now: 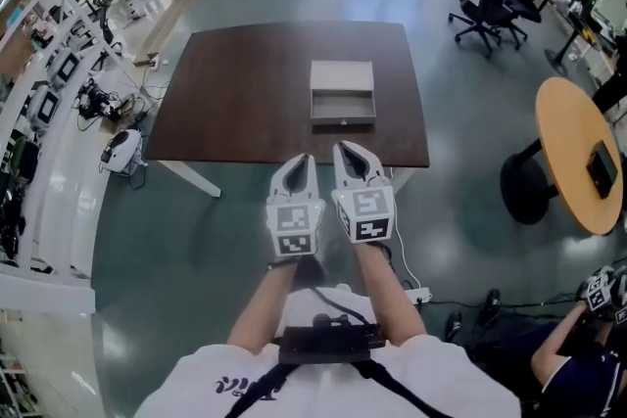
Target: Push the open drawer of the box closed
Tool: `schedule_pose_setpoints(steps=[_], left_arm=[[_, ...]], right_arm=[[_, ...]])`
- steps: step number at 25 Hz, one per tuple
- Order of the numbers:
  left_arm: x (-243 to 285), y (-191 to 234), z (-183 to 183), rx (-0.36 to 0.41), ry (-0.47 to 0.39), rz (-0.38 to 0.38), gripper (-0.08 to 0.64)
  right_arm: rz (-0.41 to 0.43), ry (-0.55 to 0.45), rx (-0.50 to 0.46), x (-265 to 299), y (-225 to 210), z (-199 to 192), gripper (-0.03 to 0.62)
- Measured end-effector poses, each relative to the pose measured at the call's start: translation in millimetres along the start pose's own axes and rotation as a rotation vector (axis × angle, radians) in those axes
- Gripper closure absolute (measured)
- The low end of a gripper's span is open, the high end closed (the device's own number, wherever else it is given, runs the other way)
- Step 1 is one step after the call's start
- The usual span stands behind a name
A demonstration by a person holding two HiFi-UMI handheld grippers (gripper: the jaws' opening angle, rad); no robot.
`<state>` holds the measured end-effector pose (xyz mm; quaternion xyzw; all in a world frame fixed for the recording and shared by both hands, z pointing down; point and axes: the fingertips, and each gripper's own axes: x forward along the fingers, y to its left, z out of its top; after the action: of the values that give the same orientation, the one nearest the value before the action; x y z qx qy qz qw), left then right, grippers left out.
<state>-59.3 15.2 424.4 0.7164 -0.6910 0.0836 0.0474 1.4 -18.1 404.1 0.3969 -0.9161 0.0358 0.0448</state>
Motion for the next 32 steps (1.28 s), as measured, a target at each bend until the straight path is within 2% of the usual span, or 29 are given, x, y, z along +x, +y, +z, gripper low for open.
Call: schedule_pose_setpoints(steps=[5,11,14,19,25,32], left_arm=[[60,39,17,-0.011,-0.029,-0.034,0.551],[123,84,50,-0.012,-0.085,-0.095,0.551],[151,89,54,-0.013,-0.086,-0.135,0.551],[189,99,34,-0.016,-0.035,-0.194,0.551],[222,100,21,-0.028,-0.035,-0.244,0.551],[261,75,-1,-0.026,-0.014,-0.331,0.551]], right_arm=[[-0.004,-0.047,-0.021,55,-9,22,0.586],[-0.12,-0.041,-0.04,126,-36,44,0.586],[-0.157,-0.035,-0.02,148,-57,46,0.586],[-0.173,0.029,0.027,179,-70,16,0.586],[-0.186,0.046,0.064,197,-97,-5,0.586],[-0.225,0.129,0.145,194,-141,-58,0.586]])
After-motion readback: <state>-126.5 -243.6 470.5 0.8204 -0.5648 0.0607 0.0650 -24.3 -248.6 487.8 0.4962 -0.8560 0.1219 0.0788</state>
